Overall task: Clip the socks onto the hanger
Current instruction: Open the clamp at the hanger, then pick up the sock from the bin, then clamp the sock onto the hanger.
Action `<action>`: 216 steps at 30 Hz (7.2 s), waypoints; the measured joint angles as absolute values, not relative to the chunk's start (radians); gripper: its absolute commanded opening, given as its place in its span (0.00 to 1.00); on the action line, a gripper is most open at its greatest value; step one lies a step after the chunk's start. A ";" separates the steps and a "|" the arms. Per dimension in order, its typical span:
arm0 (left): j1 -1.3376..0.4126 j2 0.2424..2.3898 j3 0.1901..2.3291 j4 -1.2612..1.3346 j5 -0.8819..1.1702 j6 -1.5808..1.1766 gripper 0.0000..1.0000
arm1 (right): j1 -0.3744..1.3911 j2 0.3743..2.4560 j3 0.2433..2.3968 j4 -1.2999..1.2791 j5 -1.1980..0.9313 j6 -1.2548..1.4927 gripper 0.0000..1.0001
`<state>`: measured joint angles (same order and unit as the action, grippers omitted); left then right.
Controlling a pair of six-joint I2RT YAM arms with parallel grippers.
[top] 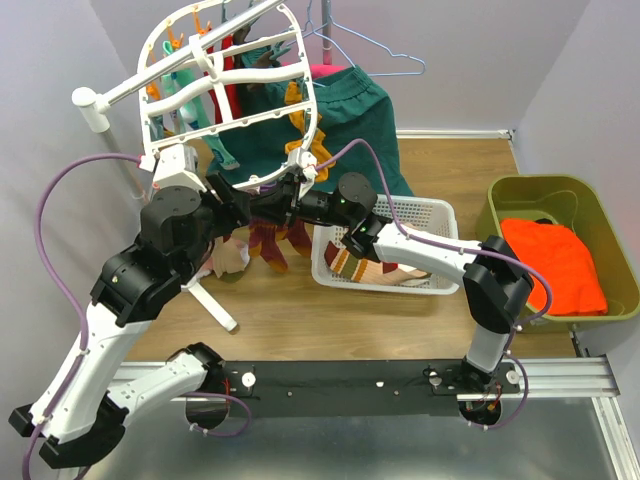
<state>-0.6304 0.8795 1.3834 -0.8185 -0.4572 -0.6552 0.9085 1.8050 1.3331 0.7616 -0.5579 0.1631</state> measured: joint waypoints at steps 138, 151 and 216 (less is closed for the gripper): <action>-0.637 0.777 1.105 -0.414 -0.567 -0.494 0.23 | 0.746 1.413 1.007 -0.149 -0.002 -0.034 0.01; -0.637 0.778 1.117 -0.426 -0.567 -0.499 0.23 | 0.746 1.121 1.089 -0.127 0.037 -0.035 0.01; -0.637 0.787 1.139 -0.458 -0.566 -0.556 0.23 | 1.019 1.543 0.875 0.912 -0.093 0.266 0.01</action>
